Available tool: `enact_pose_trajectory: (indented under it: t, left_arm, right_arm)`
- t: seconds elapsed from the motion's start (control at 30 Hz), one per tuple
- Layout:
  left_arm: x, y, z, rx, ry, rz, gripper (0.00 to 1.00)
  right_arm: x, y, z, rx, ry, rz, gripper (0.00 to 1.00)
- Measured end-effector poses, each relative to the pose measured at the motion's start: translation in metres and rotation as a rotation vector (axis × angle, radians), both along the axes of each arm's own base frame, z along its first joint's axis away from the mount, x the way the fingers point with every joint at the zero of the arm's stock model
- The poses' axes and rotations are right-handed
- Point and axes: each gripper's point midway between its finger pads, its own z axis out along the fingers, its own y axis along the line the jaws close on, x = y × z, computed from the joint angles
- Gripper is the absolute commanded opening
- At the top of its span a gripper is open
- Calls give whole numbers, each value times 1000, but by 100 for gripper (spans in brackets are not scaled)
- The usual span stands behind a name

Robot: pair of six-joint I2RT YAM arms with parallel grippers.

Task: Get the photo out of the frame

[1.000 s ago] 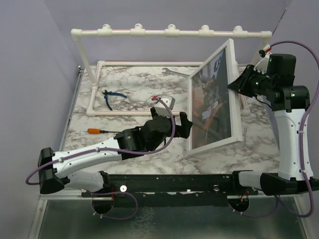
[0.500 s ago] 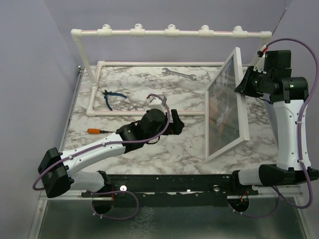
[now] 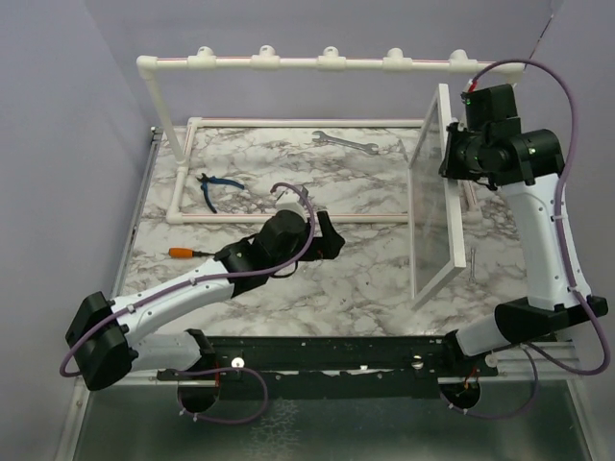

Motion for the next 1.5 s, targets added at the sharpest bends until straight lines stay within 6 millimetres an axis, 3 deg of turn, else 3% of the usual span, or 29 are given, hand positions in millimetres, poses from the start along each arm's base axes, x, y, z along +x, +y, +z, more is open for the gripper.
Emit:
enact_pose_trajectory:
  t: [0.2,0.4,0.6,0.87,1.03,1.17,1.5]
  left_arm:
    - [14,20,9,-40,3,38,94]
    - [24,41,12,-71,9,72,99]
    - [17,44,30,-138,-4,24,99]
    - [-13,3,94,-433,-4,-154,99]
    - [-46,-35,136,-522,-11,-273,99]
    - [-55,-58,161,-562,-14,-308,99]
    - [-32,-77,148,-508,37,-227,93]
  right_arm:
    - [5,32,-2,-71,-1,28,1]
    - [12,63,-4,-120,-24,39,23]
    - [11,87,-6,-108,-35,78,24]
    - [16,117,-11,-71,-50,108,28]
    - [20,131,-13,-19,-56,115,28]
    - [21,141,-14,10,-61,129,27]
    - [20,162,-20,51,-63,157,26]
